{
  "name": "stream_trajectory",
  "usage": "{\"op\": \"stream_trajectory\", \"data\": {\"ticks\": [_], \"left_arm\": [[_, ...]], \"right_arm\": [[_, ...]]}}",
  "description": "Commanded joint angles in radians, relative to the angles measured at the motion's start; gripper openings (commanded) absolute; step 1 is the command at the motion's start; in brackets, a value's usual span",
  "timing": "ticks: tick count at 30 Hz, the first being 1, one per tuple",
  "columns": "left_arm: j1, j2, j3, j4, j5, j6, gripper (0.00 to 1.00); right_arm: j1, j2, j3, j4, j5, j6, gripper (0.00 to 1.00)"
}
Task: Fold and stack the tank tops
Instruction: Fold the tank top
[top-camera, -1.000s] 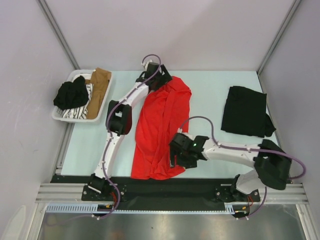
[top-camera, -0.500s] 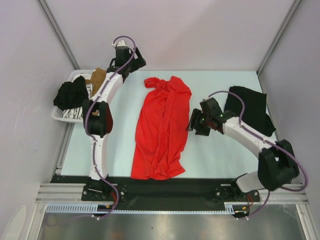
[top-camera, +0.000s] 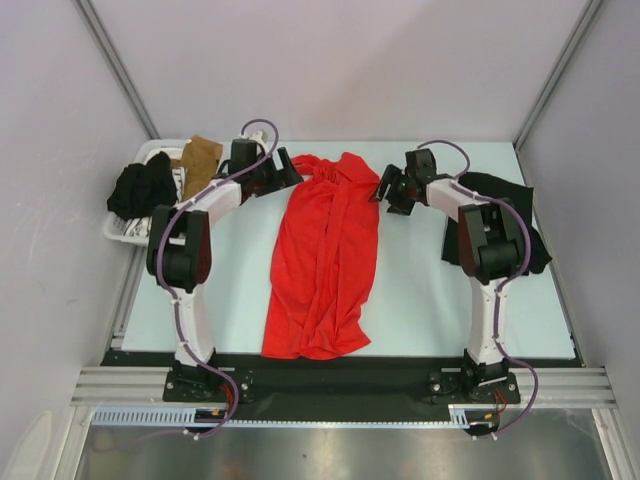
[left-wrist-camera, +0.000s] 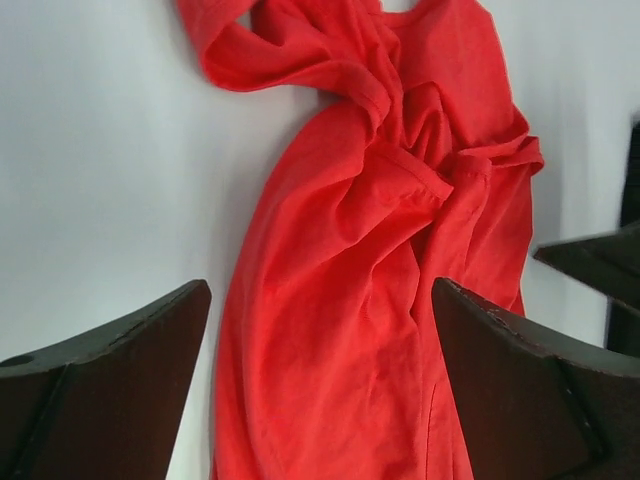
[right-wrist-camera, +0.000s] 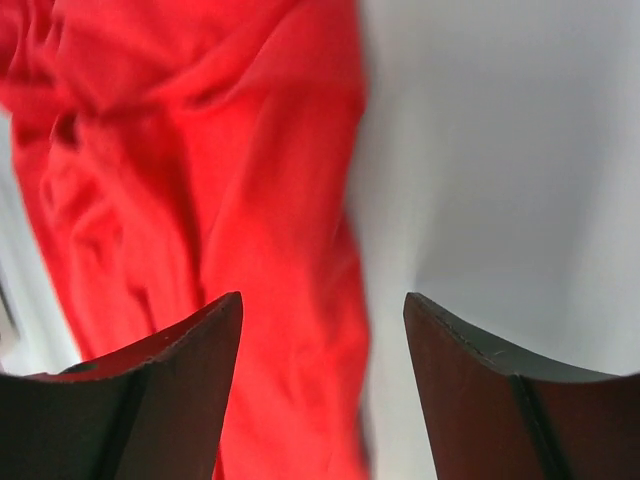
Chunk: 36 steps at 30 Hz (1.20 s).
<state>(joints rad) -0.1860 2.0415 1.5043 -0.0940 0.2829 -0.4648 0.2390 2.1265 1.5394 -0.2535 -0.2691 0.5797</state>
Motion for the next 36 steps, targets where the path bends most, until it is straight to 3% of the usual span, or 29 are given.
{"op": "stream_trajectory", "data": {"ticks": [1,11,15,20,22,25,26,28,29,31,36], "left_arm": [[0.011,0.054,0.069,0.143,0.136,0.006,0.98],[0.008,0.351,0.399,-0.009,0.137,-0.028,0.87],[0.003,0.476,0.582,-0.052,0.173,-0.083,0.83],[-0.001,0.656,0.805,-0.050,0.219,-0.225,0.78],[0.003,0.700,0.867,-0.033,0.216,-0.268,0.71],[0.014,0.743,0.881,0.080,0.202,-0.376,0.48],[0.017,0.752,0.879,0.091,0.193,-0.421,0.32],[0.025,0.769,0.882,0.190,0.174,-0.458,0.21],[0.026,0.772,0.889,0.201,0.159,-0.472,0.09],[0.037,0.763,0.886,0.223,0.109,-0.468,0.03],[0.063,0.740,0.879,0.283,0.030,-0.466,0.04]], "right_arm": [[-0.030,0.087,0.129,0.039,-0.041,-0.011,0.70],[-0.063,0.341,0.454,-0.018,-0.128,-0.009,0.60],[-0.044,0.391,0.498,0.000,-0.139,0.006,0.56],[-0.041,0.455,0.542,0.048,-0.168,0.046,0.45],[-0.047,0.477,0.579,0.063,-0.179,0.069,0.40],[-0.053,0.515,0.620,0.083,-0.185,0.104,0.25],[-0.059,0.524,0.630,0.091,-0.185,0.109,0.17],[-0.064,0.536,0.652,0.112,-0.174,0.126,0.11],[-0.072,0.553,0.663,0.121,-0.174,0.138,0.09],[-0.079,0.579,0.744,0.117,-0.182,0.149,0.08],[-0.098,0.667,0.898,0.106,-0.180,0.181,0.11]]}}
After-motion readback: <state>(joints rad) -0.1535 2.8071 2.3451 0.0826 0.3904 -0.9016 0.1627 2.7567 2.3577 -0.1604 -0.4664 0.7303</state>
